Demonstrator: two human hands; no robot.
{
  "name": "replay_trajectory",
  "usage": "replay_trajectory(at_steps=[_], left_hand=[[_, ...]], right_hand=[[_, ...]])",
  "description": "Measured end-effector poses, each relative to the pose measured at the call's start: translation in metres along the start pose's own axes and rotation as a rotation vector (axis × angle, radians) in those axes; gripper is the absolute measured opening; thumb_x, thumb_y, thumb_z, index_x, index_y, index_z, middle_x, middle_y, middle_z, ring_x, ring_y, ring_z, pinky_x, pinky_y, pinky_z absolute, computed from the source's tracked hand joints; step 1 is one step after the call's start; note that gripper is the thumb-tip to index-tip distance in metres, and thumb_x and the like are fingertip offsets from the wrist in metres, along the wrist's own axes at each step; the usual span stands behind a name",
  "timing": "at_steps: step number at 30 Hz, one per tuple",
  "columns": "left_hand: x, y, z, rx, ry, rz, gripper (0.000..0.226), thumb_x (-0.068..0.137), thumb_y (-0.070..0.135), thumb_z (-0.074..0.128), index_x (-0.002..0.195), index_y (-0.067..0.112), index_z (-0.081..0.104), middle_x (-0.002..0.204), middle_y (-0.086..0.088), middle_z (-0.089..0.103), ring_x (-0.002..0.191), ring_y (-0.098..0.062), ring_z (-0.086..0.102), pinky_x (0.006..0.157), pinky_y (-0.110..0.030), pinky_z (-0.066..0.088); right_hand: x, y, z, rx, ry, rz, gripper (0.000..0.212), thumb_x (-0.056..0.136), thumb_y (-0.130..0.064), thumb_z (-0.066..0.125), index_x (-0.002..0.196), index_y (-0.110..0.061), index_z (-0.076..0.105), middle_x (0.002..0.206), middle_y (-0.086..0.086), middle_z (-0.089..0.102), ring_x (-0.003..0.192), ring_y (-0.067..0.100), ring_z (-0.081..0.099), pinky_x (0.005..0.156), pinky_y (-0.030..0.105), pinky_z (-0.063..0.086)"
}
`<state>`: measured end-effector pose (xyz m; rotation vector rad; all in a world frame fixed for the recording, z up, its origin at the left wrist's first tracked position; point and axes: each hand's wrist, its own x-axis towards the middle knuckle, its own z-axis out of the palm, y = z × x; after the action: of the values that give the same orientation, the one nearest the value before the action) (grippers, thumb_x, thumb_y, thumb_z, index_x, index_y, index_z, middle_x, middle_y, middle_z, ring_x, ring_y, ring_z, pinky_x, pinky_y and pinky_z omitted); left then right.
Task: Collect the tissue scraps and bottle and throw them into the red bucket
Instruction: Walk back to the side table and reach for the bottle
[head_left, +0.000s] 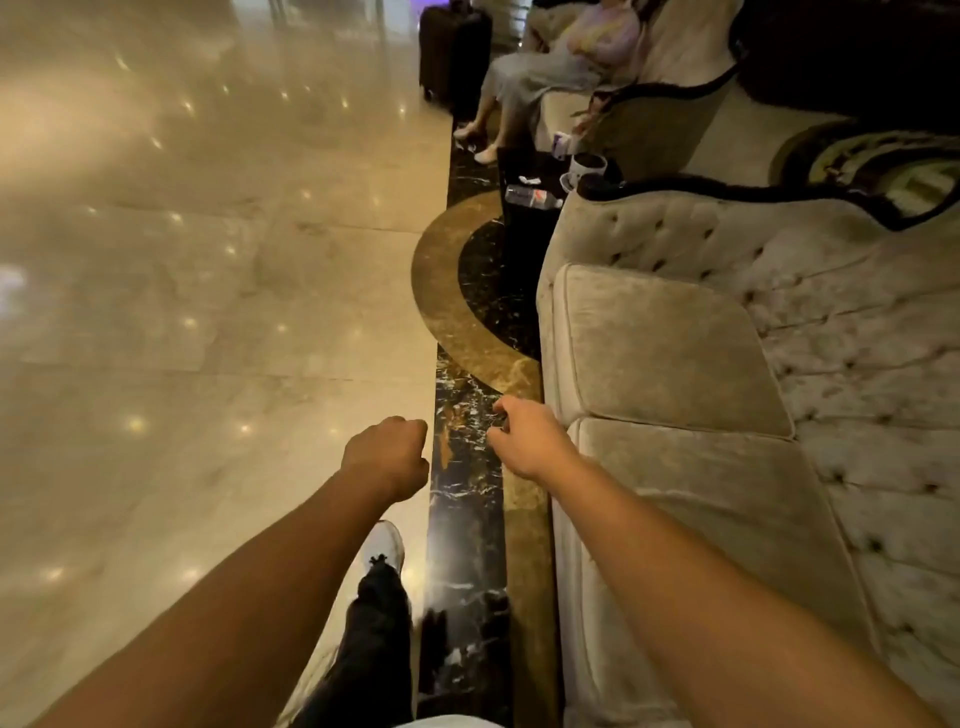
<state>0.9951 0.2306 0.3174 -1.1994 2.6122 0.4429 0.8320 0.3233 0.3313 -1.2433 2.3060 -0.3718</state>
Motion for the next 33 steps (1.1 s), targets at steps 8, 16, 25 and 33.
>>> replay_trajectory(at_steps=[8, 16, 25, 33], left_hand=[[0.278, -0.044, -0.111, 0.091, -0.104, 0.092, 0.034, 0.086, 0.029, 0.054, 0.118, 0.018, 0.055, 0.121, -0.011, 0.059, 0.108, -0.032, 0.059, 0.082, -0.039, 0.051], [0.516, -0.007, -0.179, 0.14, -0.18, 0.25, 0.033, 0.085, 0.031, 0.056, 0.115, 0.017, 0.057, 0.118, -0.011, 0.063, 0.106, -0.033, 0.061, 0.081, -0.04, 0.054], [0.756, -0.005, -0.243, 0.114, -0.289, 0.199, 0.034, 0.084, 0.028, 0.058, 0.116, 0.017, 0.056, 0.118, -0.012, 0.06, 0.103, -0.032, 0.06, 0.081, -0.039, 0.054], [0.992, -0.018, -0.298, 0.118, -0.324, 0.234, 0.034, 0.085, 0.027, 0.058, 0.118, 0.02, 0.056, 0.114, -0.007, 0.061, 0.098, -0.026, 0.061, 0.07, -0.032, 0.048]], right_hand=[[0.227, -0.013, -0.06, -0.029, -0.053, 0.195, 0.034, 0.087, -0.027, 0.052, 0.12, -0.017, 0.052, 0.116, 0.012, 0.06, 0.1, 0.032, 0.059, 0.083, 0.04, 0.051], [0.46, 0.012, -0.141, 0.067, 0.016, 0.3, 0.044, 0.089, -0.027, 0.052, 0.131, -0.014, 0.05, 0.115, 0.012, 0.061, 0.104, 0.031, 0.058, 0.085, 0.04, 0.05], [0.727, 0.047, -0.228, 0.111, -0.046, 0.407, 0.05, 0.092, -0.032, 0.053, 0.139, -0.016, 0.042, 0.133, 0.016, 0.053, 0.118, 0.036, 0.053, 0.096, 0.043, 0.048], [0.952, 0.03, -0.277, 0.164, 0.062, 0.504, 0.044, 0.092, -0.032, 0.052, 0.131, -0.014, 0.044, 0.122, 0.014, 0.056, 0.106, 0.034, 0.057, 0.078, 0.042, 0.05]])
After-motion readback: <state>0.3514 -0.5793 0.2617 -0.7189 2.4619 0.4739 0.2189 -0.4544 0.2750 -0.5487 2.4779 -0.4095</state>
